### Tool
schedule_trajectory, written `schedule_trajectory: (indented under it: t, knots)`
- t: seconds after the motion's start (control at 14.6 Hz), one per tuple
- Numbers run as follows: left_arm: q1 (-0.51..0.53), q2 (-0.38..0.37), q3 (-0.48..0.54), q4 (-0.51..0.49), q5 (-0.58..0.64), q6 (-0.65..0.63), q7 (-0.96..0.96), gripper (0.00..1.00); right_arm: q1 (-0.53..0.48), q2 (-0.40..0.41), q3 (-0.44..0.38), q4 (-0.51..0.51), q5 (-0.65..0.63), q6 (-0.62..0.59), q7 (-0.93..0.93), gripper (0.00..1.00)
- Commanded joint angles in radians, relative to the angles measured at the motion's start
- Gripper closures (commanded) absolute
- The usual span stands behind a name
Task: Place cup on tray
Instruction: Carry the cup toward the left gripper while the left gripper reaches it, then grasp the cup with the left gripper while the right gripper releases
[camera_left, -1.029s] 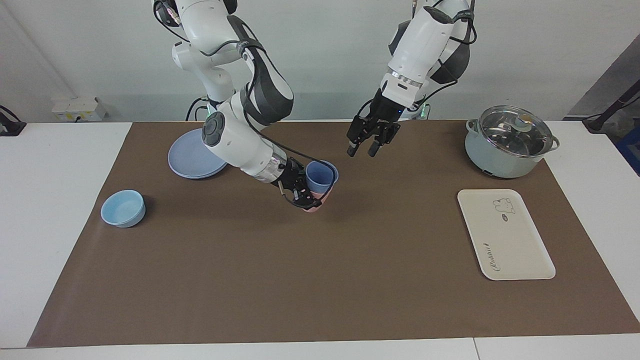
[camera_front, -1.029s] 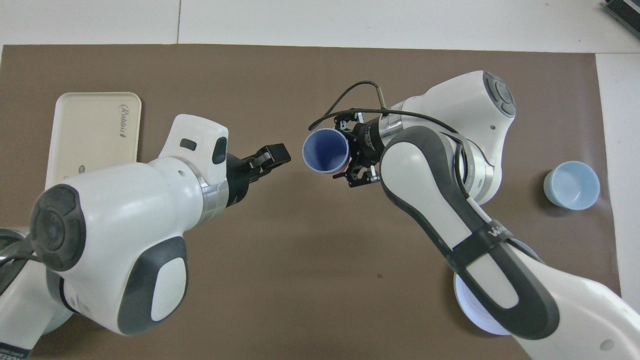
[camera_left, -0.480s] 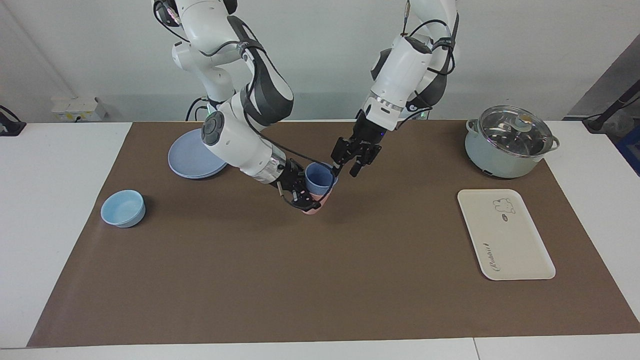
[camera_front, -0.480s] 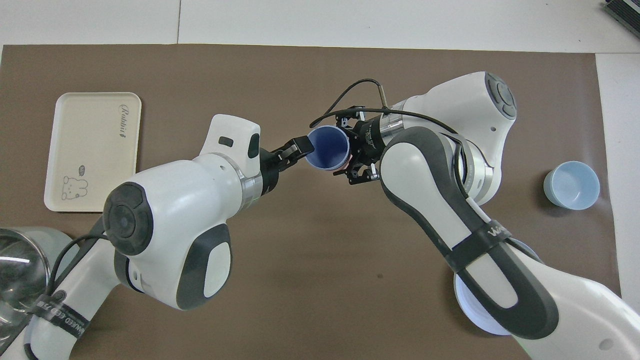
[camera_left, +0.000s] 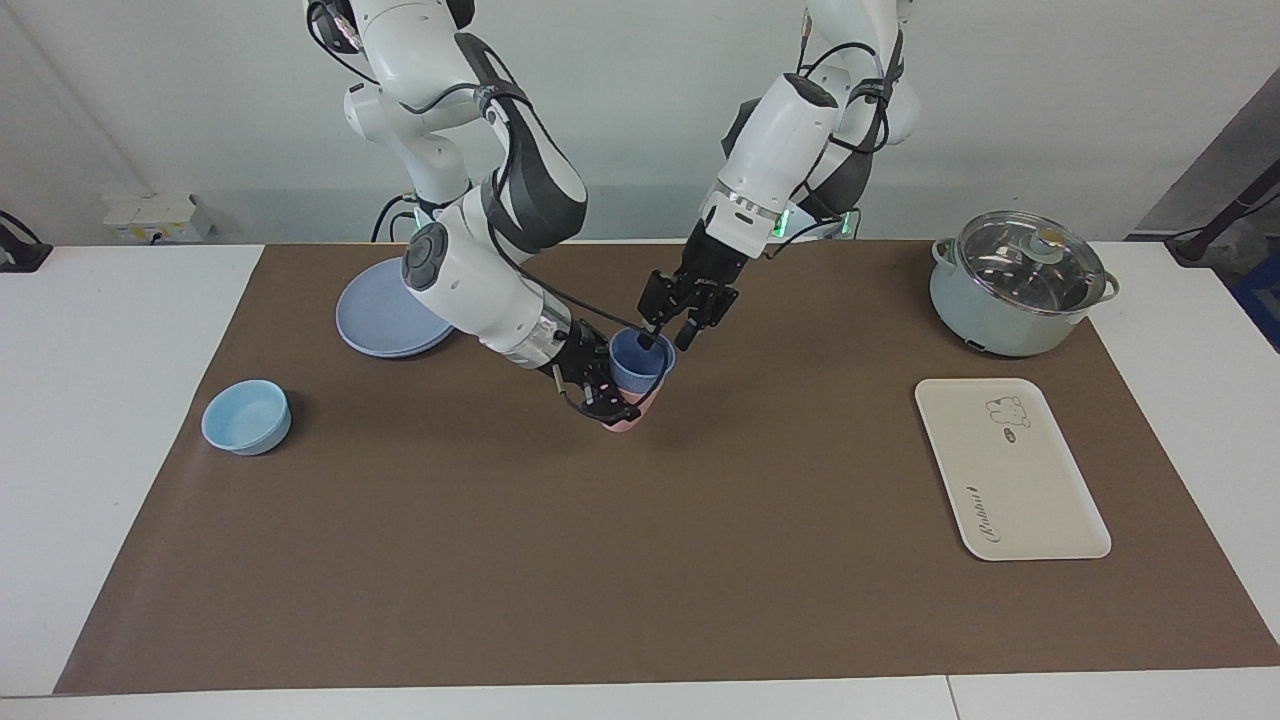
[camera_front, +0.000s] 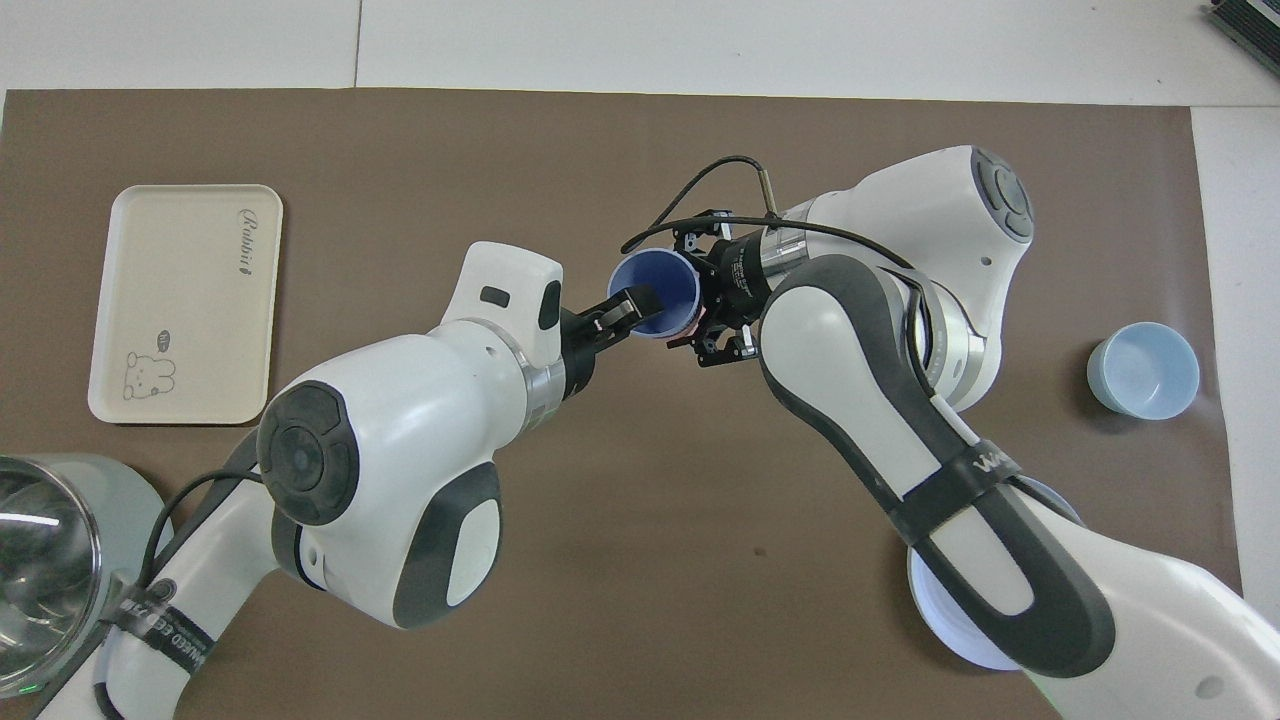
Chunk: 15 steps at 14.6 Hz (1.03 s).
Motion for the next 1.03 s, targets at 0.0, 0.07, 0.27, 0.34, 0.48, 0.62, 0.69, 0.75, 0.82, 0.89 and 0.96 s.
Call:
schedule_trajectory:
  t: [0.0, 0.07, 0.27, 0.34, 0.48, 0.62, 0.69, 0.75, 0.82, 0.89, 0.96]
  knots:
    - [-0.019, 0.036, 0.020, 0.037, -0.013, 0.017, -0.003, 0.67, -0.004, -0.029, 0.005, -0.031, -0.016, 0.031, 0.012, 1.00]
    - [-0.019, 0.036, 0.021, 0.037, -0.011, 0.017, -0.005, 0.87, -0.004, -0.027, 0.005, -0.029, -0.016, 0.033, 0.012, 1.00]
    - [-0.019, 0.039, 0.023, 0.054, -0.004, 0.008, -0.022, 1.00, -0.004, -0.027, 0.005, -0.031, -0.016, 0.044, 0.012, 1.00]
    - [-0.019, 0.044, 0.024, 0.071, 0.001, 0.000, -0.036, 1.00, -0.004, -0.027, 0.005, -0.031, -0.016, 0.045, 0.011, 1.00]
    - [-0.021, 0.052, 0.024, 0.105, 0.003, -0.035, -0.060, 1.00, -0.006, -0.026, 0.005, -0.026, -0.016, 0.045, 0.007, 1.00]
    - [-0.019, 0.058, 0.024, 0.145, 0.038, -0.098, -0.097, 1.00, -0.010, -0.024, 0.007, -0.022, -0.016, 0.045, 0.014, 1.00]
    - [-0.019, 0.050, 0.024, 0.171, 0.062, -0.135, -0.135, 1.00, -0.018, -0.026, 0.007, -0.020, -0.016, 0.045, 0.015, 1.00]
    - [-0.019, 0.038, 0.021, 0.198, 0.084, -0.202, -0.161, 1.00, -0.020, -0.029, 0.004, -0.022, -0.016, 0.041, 0.015, 1.00]
    - [-0.019, 0.029, 0.021, 0.236, 0.091, -0.278, -0.171, 1.00, -0.029, -0.030, 0.000, -0.022, -0.016, 0.038, 0.014, 1.00]
    - [-0.015, 0.016, 0.021, 0.273, 0.092, -0.357, -0.171, 1.00, -0.050, -0.030, 0.000, -0.023, -0.015, 0.041, 0.011, 1.00]
    - [-0.009, 0.004, 0.024, 0.293, 0.092, -0.409, -0.169, 1.00, -0.073, -0.030, 0.000, -0.025, -0.004, 0.041, 0.010, 1.00]
